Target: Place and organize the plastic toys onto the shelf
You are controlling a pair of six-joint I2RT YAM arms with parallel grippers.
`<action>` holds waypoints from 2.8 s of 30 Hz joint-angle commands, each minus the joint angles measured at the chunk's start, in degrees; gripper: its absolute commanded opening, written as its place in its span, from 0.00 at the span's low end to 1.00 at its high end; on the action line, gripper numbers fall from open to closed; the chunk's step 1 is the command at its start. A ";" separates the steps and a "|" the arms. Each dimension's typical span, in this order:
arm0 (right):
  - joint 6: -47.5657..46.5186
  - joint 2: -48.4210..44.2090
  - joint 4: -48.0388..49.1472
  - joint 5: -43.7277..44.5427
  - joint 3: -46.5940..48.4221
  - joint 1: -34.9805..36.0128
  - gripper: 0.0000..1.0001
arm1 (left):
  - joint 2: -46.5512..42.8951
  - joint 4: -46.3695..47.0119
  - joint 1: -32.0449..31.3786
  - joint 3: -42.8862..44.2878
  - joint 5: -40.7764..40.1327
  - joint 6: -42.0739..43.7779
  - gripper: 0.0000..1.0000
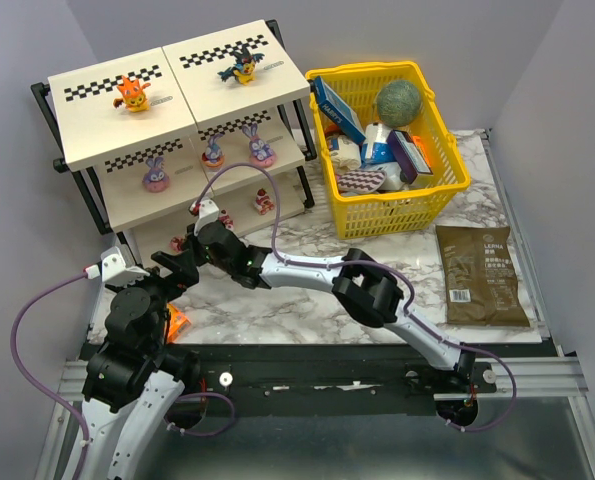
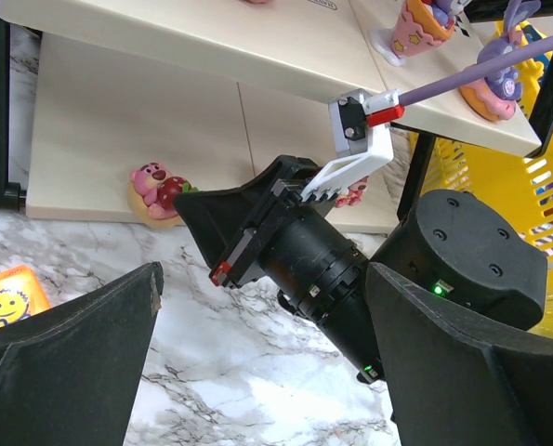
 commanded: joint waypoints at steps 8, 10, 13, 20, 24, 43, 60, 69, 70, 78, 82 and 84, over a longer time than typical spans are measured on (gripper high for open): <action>1.07 1.60 0.63 -6.30 -0.97 -1.20 0.01 | -0.58 -0.23 -0.01 0.47 -2.09 -0.52 0.99; 1.07 1.51 1.07 -7.01 -1.32 -1.46 0.01 | -0.58 -0.23 -0.01 0.38 -2.09 -0.52 0.99; 0.98 1.42 1.25 -8.51 -1.23 -1.99 0.01 | -0.58 -0.15 -0.01 0.47 -2.09 -0.52 0.99; 3.71 1.86 -0.16 -10.53 -0.35 -3.04 0.01 | -0.58 -0.15 -0.01 0.38 -2.18 -0.52 0.99; 4.32 2.91 -2.17 -10.70 2.19 -3.65 0.01 | -0.58 -0.15 -0.01 0.47 -2.18 -0.52 0.99; 11.35 -5.78 20.31 -10.01 -16.69 -3.92 0.01 | -0.58 0.03 0.08 0.38 -2.62 -0.52 0.99; 37.78 -12.73 13.58 -15.26 -23.04 -7.43 0.01 | -2.51 -2.87 0.08 4.51 -7.01 2.12 0.99; 55.28 -2.63 6.70 -18.18 -10.11 -7.35 0.01 | -1.46 -2.96 0.08 5.65 -8.07 3.17 0.99; 56.52 -2.19 6.70 -17.92 -10.02 -7.17 0.01 | -1.02 -3.05 0.08 5.83 -8.07 3.17 0.99; 63.55 -2.27 6.43 -15.20 -11.86 -6.30 0.01 | -0.05 -1.73 0.08 5.65 -7.54 4.05 0.99; 65.66 -2.71 6.52 -14.05 -13.18 -5.51 0.01 | 0.12 -1.20 0.08 4.87 -7.45 4.23 0.99; 67.50 -2.53 5.74 -13.96 -13.45 -5.24 0.01 | -0.05 -1.03 0.08 4.34 -7.45 4.14 0.99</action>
